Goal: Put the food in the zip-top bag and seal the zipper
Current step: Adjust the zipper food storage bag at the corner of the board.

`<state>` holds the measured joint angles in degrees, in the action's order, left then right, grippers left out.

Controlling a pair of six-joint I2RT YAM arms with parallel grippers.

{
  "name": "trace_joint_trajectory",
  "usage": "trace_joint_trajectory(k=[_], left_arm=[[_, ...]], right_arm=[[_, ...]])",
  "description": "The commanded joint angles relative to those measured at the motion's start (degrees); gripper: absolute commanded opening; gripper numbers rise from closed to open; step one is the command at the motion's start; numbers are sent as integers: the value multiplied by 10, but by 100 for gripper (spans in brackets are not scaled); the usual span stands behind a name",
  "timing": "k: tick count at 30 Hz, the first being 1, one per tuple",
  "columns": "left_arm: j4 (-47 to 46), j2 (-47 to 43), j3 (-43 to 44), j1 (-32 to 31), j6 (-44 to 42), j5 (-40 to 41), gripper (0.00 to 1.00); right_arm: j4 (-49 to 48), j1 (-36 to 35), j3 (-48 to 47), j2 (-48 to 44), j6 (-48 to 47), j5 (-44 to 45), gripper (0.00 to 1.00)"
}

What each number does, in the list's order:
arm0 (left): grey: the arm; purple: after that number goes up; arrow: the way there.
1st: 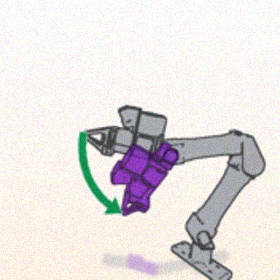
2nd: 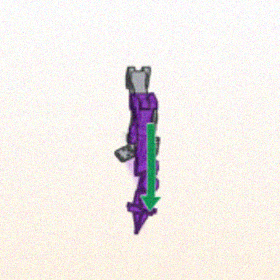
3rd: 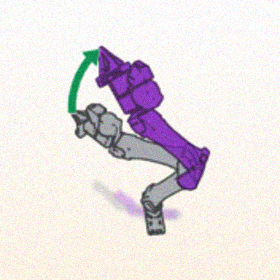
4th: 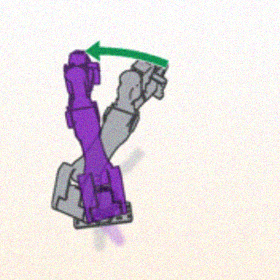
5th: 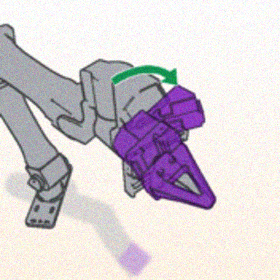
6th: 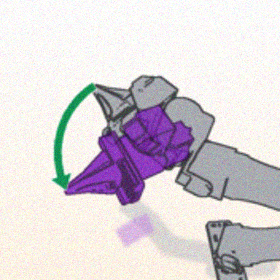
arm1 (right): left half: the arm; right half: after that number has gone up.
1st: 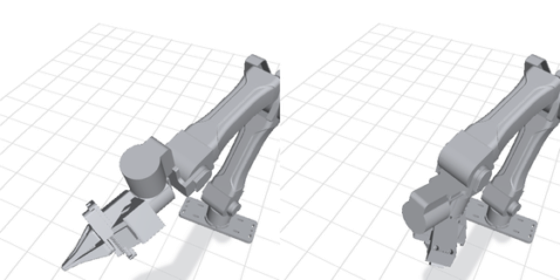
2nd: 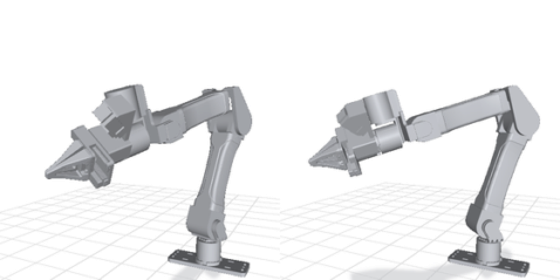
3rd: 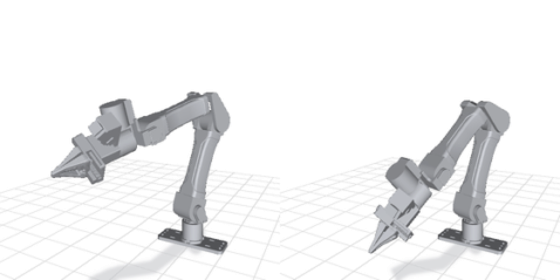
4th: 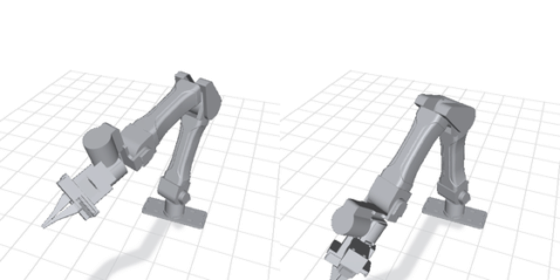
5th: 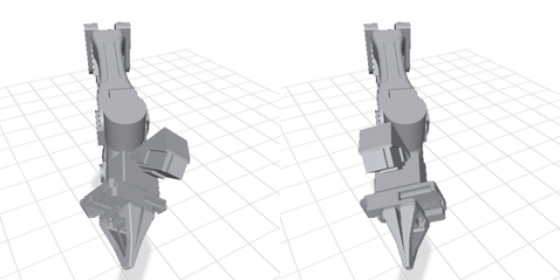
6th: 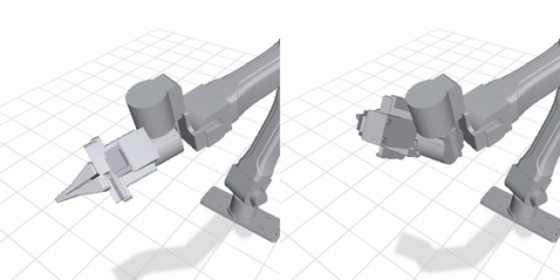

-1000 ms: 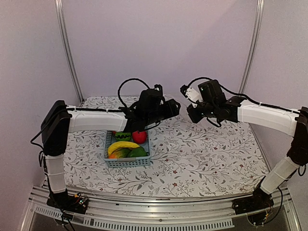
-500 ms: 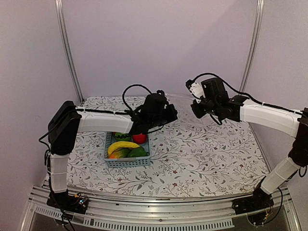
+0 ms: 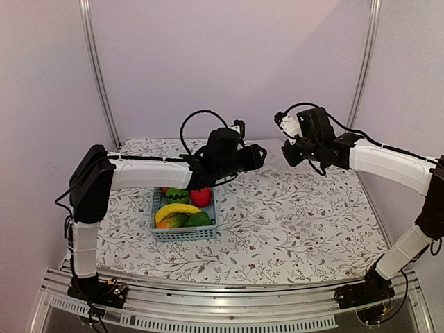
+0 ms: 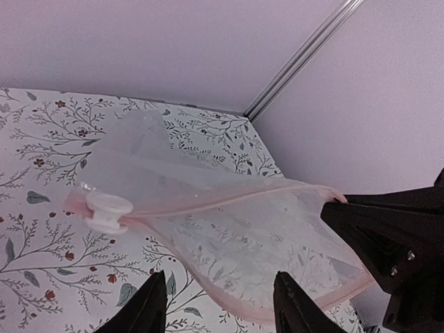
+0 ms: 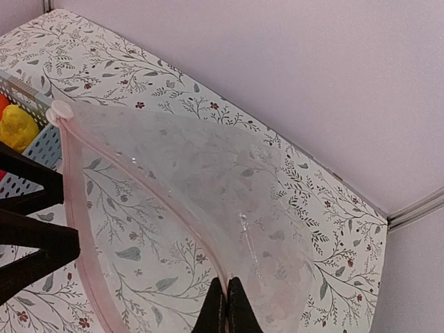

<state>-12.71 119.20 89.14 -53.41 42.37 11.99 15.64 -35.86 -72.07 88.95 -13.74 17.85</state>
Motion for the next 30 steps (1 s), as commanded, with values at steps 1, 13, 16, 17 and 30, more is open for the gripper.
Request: trace_joint_trajectory(k=[1, 13, 16, 17, 30], left_arm=[[-20, -19, 12, -2, -93, -38, 58], [210, -199, -123, 14, -239, 12, 95], [323, -228, -134, 27, -259, 17, 91], [359, -237, -138, 32, -268, 17, 89], [552, -309, -230, 132, -378, -58, 69]], right_arm=[[10, 33, -30, -4, -7, -13, 0], [-17, 176, -48, -20, -51, -30, 0], [-22, 185, -42, -29, -56, -45, 0], [-21, 185, -37, -35, -57, -69, 0], [-4, 161, 48, -28, -49, -379, 0]])
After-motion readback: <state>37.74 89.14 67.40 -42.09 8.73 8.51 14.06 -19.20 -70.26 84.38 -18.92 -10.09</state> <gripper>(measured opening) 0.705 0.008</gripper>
